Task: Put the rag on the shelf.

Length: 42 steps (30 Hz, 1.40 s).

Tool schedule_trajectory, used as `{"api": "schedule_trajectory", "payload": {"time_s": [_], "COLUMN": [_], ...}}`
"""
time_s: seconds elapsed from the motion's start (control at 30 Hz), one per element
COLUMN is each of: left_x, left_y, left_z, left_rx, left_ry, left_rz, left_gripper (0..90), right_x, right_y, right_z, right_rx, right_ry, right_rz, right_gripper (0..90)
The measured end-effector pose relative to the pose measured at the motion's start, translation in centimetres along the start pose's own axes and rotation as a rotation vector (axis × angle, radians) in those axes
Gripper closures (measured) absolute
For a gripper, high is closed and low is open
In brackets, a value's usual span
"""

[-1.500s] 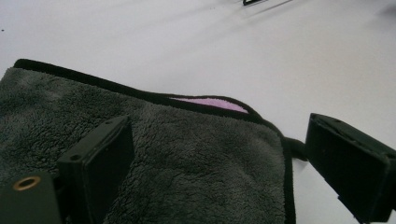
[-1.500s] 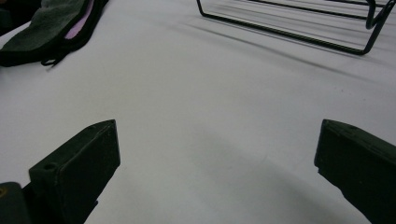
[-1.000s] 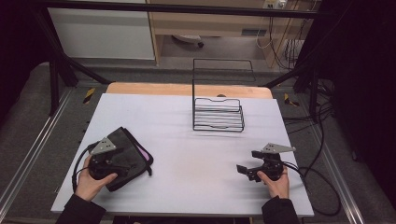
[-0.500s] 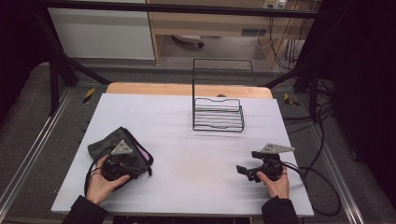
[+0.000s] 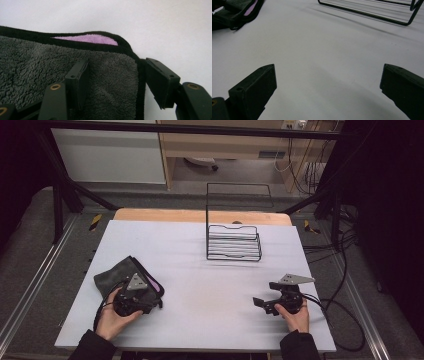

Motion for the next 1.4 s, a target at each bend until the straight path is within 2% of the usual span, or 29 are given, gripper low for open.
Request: {"api": "schedule_trajectory", "payload": {"time_s": [0.1, 0.2, 0.33, 0.43, 0.57, 0.6, 0.73, 0.93, 0.97, 1.0, 1.03, 1.23, 1.37, 1.4], "left_x": [0.1, 0.2, 0.3, 0.3, 0.4, 0.5, 0.6, 0.8, 0.9, 1.1, 1.1, 1.6, 1.5, 1.2], "left_y": [0.1, -0.1, -0.5, -0.8, -1.0, -1.0, -1.1, -1.3, -1.3, -1.4, -1.4, -1.3, -1.1, -1.0], "left_z": [0.2, 0.2, 0.1, 0.0, -0.1, -0.1, -0.2, -0.7, -0.9, -1.3, -1.3, -2.2, -1.5, -1.0], "left_rx": [0.04, 0.041, 0.021, 0.005, -0.001, -0.003, -0.012, -0.049, -0.06, -0.09, -0.09, -0.158, -0.123, -0.11], "left_ry": [0.0, -0.001, 0.009, 0.015, 0.017, 0.018, 0.014, 0.044, 0.055, 0.075, 0.075, 0.115, 0.101, 0.065], "left_rz": [0.013, 0.004, -0.029, -0.063, -0.094, -0.099, -0.112, -0.133, -0.139, -0.156, -0.156, -0.205, -0.192, -0.178], "left_gripper": [42.7, 45.1, 50.8, 58.2, 65.6, 71.1, 77.9, 80.9, 81.2, 81.4, 81.7, 82.6, 82.3, 81.8], "right_x": [0.0, 0.0, 0.0, 0.0, 0.0, 0.0, 0.0, 0.0, 0.0, 0.0, 0.0, 0.1, 0.0, 0.0], "right_y": [0.0, 0.0, 0.0, 0.0, 0.0, 0.0, 0.0, 0.0, 0.0, 0.0, 0.0, 0.0, -0.1, -0.1], "right_z": [0.0, 0.0, 0.0, 0.0, 0.0, 0.0, 0.0, 0.0, 0.0, 0.0, 0.0, 0.0, 0.1, 0.1], "right_rx": [0.001, 0.0, -0.001, 0.001, 0.003, 0.003, 0.0, 0.004, 0.003, 0.003, 0.003, 0.007, 0.011, 0.013], "right_ry": [0.001, 0.001, 0.002, 0.0, 0.002, 0.004, 0.006, 0.004, 0.006, 0.006, 0.006, 0.008, 0.006, 0.006], "right_rz": [0.002, 0.002, 0.002, 0.001, 0.002, 0.005, 0.002, 0.002, 0.0, 0.001, 0.001, 0.003, 0.004, 0.003], "right_gripper": [1.5, 1.5, 1.5, 1.6, 1.7, 1.7, 1.7, 1.7, 1.7, 1.7, 1.7, 1.8, 1.8, 1.8]}}
Point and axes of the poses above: each handheld gripper's, and its own axes: z roughly forward along the jaws, x roughly out of its top, y roughly to its right, the point moved 6 cm from there along z, roughly forward along the jaws, and after that the axes turned 15 degrees about -z, right-handed, at the moved point
